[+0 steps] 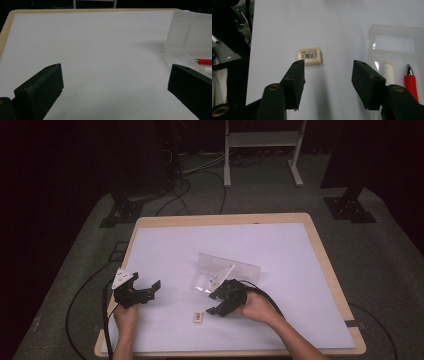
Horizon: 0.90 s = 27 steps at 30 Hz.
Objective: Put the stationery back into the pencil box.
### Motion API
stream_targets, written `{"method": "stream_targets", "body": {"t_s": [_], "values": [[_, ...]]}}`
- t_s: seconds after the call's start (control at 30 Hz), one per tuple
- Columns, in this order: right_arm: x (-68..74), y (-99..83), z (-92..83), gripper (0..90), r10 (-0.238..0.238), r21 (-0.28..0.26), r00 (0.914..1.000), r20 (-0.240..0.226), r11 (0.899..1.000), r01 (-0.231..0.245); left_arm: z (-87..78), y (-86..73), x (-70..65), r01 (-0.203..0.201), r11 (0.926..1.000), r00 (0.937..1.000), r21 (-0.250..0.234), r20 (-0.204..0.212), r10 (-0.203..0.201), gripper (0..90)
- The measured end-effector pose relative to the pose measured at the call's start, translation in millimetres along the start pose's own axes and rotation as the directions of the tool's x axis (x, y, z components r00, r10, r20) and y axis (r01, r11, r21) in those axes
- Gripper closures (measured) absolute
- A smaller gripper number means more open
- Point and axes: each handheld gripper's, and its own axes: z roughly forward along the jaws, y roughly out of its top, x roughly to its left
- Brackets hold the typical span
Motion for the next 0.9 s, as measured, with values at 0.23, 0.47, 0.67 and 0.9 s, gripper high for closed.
{"method": "stream_targets", "body": {"t_s": [0.23,0.47,0.67,0.9], "values": [[5.1,3.7,7.7,39.7,-0.008,-0.001,0.9998,-0.016,1.0,0.008,0.1,-0.1,-0.1,0.002,1.0,1.0,0.0,0.0,-0.002,0.0],[8.8,6.2,14.0,37.7,-0.015,-0.002,0.9994,-0.031,1.0,0.015,-0.1,0.0,0.2,0.003,1.0,1.0,-0.002,0.001,-0.003,0.0],[12.1,8.8,18.9,37.6,-0.024,-0.004,0.9988,-0.043,1.0,0.024,-0.1,0.0,0.2,0.003,1.0,1.0,-0.002,0.002,-0.003,0.0],[14.4,11.6,25.6,37.6,-0.033,0.002,0.998,-0.054,0.999,0.034,0.0,0.0,0.3,0.003,1.0,1.0,-0.001,0.001,-0.003,0.0]]}}
